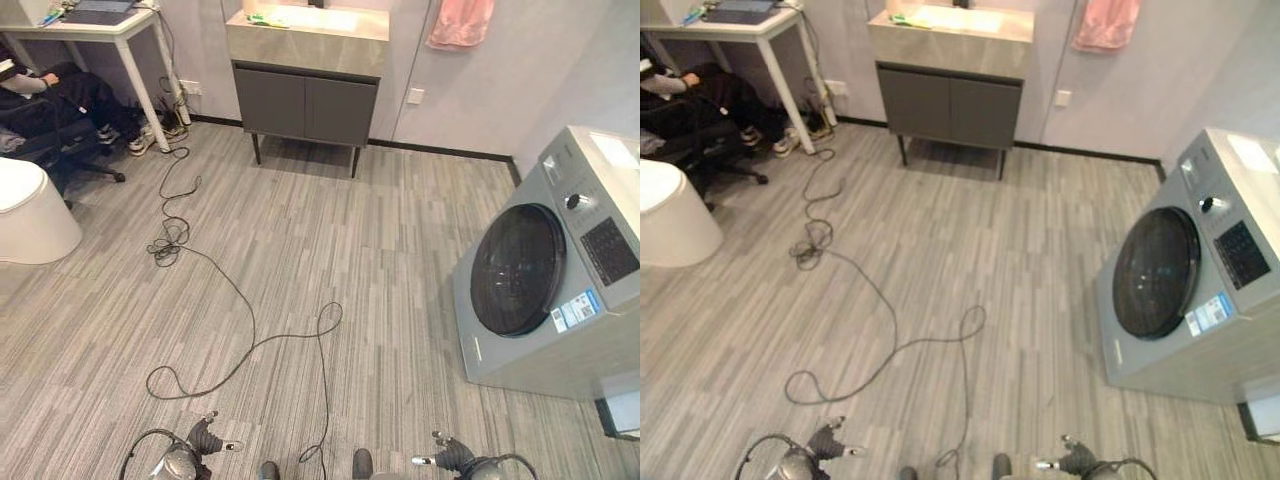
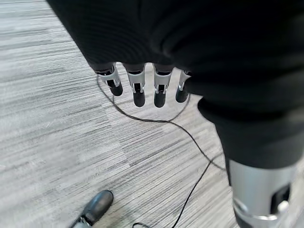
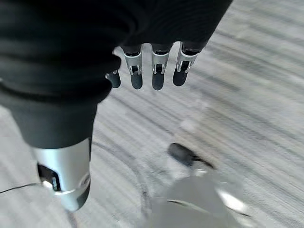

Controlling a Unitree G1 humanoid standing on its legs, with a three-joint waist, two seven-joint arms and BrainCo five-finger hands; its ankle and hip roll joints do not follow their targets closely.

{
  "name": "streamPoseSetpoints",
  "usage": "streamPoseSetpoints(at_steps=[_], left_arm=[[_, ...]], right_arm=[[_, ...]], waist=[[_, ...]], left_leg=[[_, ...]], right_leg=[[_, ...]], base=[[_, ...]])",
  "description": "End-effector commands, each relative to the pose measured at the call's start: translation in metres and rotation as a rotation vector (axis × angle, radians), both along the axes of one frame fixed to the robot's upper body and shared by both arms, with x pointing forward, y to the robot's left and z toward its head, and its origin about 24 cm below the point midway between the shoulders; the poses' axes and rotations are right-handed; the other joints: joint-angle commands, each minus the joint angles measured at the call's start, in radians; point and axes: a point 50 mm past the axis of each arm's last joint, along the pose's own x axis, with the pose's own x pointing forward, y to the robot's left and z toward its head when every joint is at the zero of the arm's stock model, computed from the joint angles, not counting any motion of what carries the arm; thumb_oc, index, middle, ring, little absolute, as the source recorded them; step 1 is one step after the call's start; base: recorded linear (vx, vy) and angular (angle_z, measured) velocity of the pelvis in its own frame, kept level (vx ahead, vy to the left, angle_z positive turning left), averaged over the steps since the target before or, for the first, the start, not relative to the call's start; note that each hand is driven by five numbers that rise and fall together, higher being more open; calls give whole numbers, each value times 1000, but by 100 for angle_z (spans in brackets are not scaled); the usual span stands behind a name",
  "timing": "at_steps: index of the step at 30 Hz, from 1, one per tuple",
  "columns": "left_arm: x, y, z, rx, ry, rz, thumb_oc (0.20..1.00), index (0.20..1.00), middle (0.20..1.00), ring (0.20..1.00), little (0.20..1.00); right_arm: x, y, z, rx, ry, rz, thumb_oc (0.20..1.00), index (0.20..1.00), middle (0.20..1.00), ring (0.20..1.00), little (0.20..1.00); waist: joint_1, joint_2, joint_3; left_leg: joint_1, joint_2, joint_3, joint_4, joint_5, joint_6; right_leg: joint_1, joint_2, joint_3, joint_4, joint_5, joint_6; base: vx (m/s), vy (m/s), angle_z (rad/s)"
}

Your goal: Put brush and paste in cup on sink, flatten towel.

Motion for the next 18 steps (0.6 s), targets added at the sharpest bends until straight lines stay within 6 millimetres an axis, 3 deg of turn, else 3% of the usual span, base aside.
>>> streamPoseSetpoints(at_steps=[1, 4, 5, 6, 7, 10, 13, 18], left_arm=[[18, -4, 4, -8, -51, 4, 1000, 1000, 1000, 1000, 1000], [22, -8, 3, -12, -55, 34, 1000, 1000, 1000, 1000, 1000], [26, -10, 5, -23, -73, 37, 1000, 1000, 1000, 1000, 1000], [34, -12, 9, -34, -109, 31, 1000, 1000, 1000, 1000, 1000], [34, -12, 9, -34, -109, 31, 1000, 1000, 1000, 1000, 1000], [61, -12, 30, -47, -258, -9, 1000, 1000, 1000, 1000, 1000], [61, -9, 31, -31, -271, 12, 1000, 1000, 1000, 1000, 1000], [54, -13, 24, -34, -251, 38, 1000, 1000, 1000, 1000, 1000]], right_arm=[[11, -16, 7, -39, -37, -22, 1000, 1000, 1000, 1000, 1000], [14, -16, 8, -32, -48, -55, 1000, 1000, 1000, 1000, 1000], [15, -16, 8, -28, -55, -67, 1000, 1000, 1000, 1000, 1000], [20, -14, 10, -15, -82, -74, 1000, 1000, 1000, 1000, 1000], [20, -14, 10, -14, -82, -74, 1000, 1000, 1000, 1000, 1000], [40, -8, 22, 39, -202, -114, 1000, 1000, 1000, 1000, 1000], [42, -4, 21, 42, -217, -141, 1000, 1000, 1000, 1000, 1000], [40, 1, 17, 28, -199, -127, 1000, 1000, 1000, 1000, 1000]], waist=[[4, -36, 12], [0, -39, 31], [-2, -38, 42], [-7, -37, 60], [-8, -37, 57], [-18, -42, 101], [-20, -39, 101], [-21, -38, 84]], left_leg=[[-43, -2, -33, 113, 25, -34], [-80, 10, -38, 190, 8, -40], [-92, 17, -38, 212, -2, -41], [-125, 28, -47, 288, -35, -39], [-132, 28, -48, 295, -39, -39], [-227, 57, -65, 497, -150, -30], [-244, 70, -57, 553, -186, -16], [-192, 63, -25, 484, -167, -13]], right_leg=[[-3, -6, 11, 102, -52, 18], [-20, 1, -7, 169, -87, 6], [-33, 9, -15, 214, -109, 2], [-83, 14, -30, 337, -152, -3], [-89, 13, -31, 344, -156, -3], [-181, -8, -43, 546, -238, -7], [-203, -10, -37, 593, -259, -10], [-175, -8, -15, 534, -227, -2]], base=[[-27, -105, 4], [-62, -95, 32], [-105, -91, 48], [-77, -55, 32], [-105, -50, 25], [-109, -42, 20], [-1, -2, 20], [79, 43, -16]])
